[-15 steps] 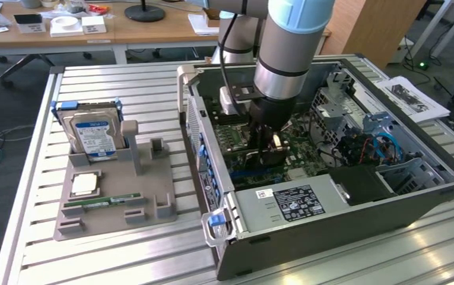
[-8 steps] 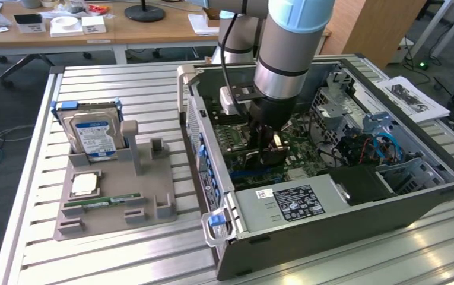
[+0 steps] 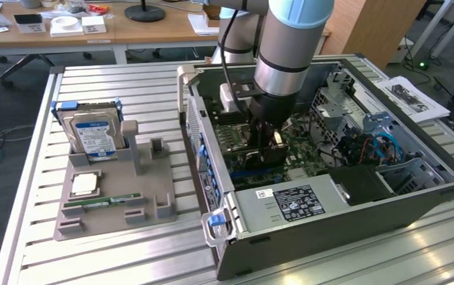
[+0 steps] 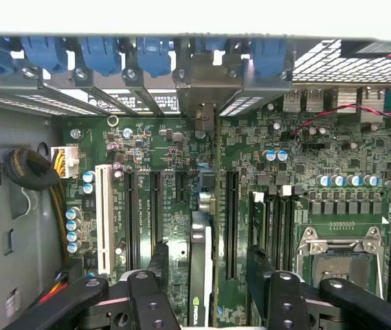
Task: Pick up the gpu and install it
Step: 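Insert the gpu into the slot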
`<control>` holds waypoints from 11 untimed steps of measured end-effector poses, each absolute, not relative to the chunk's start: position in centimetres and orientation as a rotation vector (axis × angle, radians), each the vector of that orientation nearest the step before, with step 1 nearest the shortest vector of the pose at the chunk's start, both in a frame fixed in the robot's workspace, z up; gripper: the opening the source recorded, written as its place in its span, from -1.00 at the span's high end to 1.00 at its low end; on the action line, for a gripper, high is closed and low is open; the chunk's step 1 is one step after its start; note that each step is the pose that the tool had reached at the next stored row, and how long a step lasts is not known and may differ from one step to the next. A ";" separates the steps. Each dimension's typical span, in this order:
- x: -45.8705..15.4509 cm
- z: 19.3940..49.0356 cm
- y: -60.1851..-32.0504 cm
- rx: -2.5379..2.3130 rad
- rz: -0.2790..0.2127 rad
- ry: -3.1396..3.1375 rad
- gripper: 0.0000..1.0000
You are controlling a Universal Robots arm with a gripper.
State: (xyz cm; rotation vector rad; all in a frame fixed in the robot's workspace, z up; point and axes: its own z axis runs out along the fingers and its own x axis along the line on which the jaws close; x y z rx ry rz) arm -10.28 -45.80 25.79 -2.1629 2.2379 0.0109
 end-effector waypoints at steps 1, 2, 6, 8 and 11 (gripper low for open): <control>-10.3 25.8 -45.8 -2.163 0.011 2.238 -0.15; -10.3 25.8 -45.8 -2.163 0.011 2.238 -0.15; -10.3 25.8 -45.8 -2.163 0.011 2.238 -0.15; -10.3 25.8 -45.8 -2.163 0.011 2.238 -0.15; -10.3 25.8 -45.8 -2.163 0.011 2.238 -0.12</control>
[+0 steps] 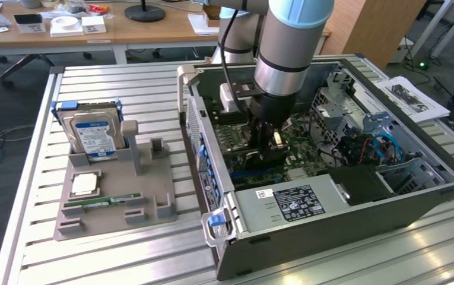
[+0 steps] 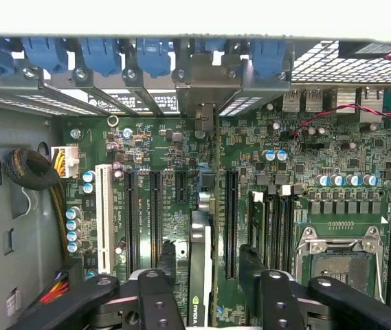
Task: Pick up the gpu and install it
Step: 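Insert the gpu into the slot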
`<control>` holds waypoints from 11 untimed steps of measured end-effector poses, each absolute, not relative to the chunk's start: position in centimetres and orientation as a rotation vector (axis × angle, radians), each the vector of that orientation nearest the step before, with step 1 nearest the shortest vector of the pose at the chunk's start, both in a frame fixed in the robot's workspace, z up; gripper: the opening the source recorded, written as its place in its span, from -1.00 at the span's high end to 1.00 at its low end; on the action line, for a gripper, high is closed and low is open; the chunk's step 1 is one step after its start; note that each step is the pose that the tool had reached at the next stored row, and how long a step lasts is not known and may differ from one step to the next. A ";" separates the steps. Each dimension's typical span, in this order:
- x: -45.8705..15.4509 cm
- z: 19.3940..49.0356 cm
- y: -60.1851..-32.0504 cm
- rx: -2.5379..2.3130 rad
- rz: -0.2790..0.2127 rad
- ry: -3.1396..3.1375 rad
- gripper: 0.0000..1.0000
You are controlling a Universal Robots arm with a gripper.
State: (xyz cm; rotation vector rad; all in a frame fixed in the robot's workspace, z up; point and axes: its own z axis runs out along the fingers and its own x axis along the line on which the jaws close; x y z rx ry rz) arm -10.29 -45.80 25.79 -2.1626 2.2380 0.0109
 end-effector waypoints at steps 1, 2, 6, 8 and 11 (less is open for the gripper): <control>-10.3 25.8 -45.8 -2.163 0.011 2.238 0.01; -10.3 25.8 -45.8 -2.163 0.011 2.238 0.01; -10.3 25.8 -46.0 -2.163 0.011 2.238 0.01; -10.3 25.8 -46.0 -2.163 0.011 2.238 0.01; -10.3 25.8 -46.0 -2.163 0.011 2.238 0.01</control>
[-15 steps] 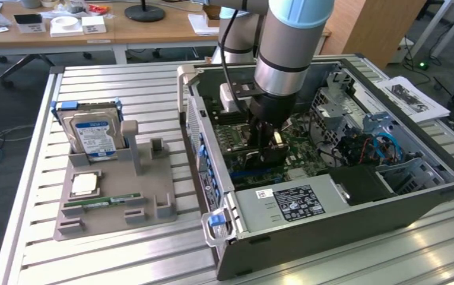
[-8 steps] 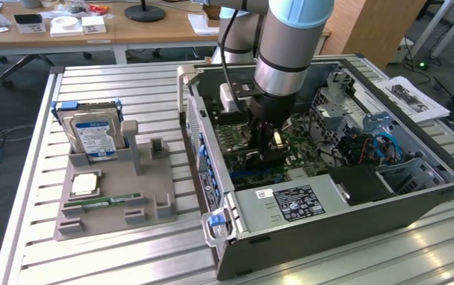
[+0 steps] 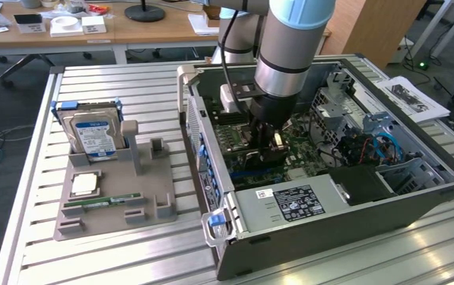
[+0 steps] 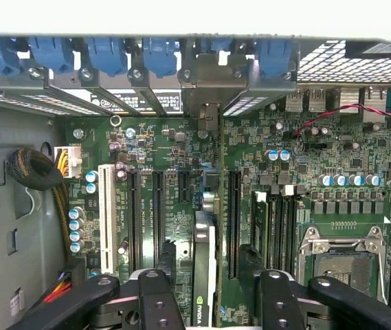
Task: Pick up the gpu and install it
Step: 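Insert the gpu into the slot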
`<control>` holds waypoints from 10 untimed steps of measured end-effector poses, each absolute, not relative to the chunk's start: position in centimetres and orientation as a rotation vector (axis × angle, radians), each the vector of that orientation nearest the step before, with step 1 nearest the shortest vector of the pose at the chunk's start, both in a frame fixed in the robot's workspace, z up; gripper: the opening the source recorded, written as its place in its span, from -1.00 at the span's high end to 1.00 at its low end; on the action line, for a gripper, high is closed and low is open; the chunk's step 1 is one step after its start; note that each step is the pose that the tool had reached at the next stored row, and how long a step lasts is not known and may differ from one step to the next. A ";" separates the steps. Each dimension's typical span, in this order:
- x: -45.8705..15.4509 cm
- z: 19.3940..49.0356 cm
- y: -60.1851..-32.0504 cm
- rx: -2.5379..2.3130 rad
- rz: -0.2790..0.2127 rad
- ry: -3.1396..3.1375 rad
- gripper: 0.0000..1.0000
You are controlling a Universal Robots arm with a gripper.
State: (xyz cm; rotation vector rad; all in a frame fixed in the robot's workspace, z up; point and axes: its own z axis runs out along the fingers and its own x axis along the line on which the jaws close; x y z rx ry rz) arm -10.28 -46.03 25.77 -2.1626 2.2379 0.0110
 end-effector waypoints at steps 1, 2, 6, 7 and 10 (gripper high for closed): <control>-10.3 25.8 -46.0 -2.163 0.011 2.238 0.01; -10.3 25.8 -46.0 -2.163 0.011 2.238 0.01; -10.3 25.8 -46.0 -2.163 0.011 2.238 0.18; -10.3 25.8 -46.0 -2.163 0.011 2.238 0.18; -10.3 25.8 -46.0 -2.163 0.011 2.238 0.18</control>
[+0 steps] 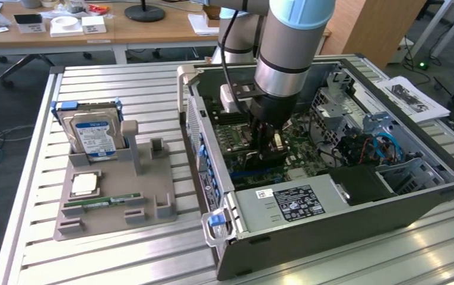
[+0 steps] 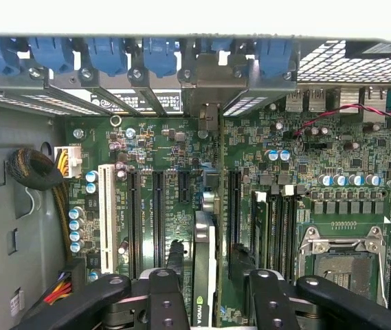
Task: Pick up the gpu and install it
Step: 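Insert the gpu into the slot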
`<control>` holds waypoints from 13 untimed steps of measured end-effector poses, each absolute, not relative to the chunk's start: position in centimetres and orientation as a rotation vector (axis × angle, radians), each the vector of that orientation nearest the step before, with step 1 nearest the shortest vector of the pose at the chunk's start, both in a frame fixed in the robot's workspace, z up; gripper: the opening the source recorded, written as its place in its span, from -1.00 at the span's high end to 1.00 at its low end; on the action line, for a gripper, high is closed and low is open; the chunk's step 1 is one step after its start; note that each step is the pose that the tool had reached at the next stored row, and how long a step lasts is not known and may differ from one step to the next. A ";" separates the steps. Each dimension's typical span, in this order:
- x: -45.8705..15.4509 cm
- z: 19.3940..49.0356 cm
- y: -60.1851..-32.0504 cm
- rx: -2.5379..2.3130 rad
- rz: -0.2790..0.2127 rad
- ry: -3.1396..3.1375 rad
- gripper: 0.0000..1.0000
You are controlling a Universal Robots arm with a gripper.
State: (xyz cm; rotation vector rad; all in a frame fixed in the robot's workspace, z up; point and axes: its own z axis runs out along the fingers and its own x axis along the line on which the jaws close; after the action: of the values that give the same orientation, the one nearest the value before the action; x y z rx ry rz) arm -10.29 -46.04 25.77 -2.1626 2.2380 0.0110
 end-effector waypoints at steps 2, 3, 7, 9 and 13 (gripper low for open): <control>-10.3 25.8 -46.0 -2.163 0.011 2.238 0.18; -10.3 25.8 -46.0 -2.163 0.011 2.238 0.18; -10.3 25.8 -46.0 -2.163 0.011 2.238 0.46; -10.3 25.8 -46.0 -2.163 0.011 2.238 0.47; -10.3 25.8 -46.0 -2.163 0.011 2.238 0.47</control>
State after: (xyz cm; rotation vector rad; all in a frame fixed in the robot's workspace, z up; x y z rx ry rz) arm -10.29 -46.04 25.78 -2.1626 2.2380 0.0109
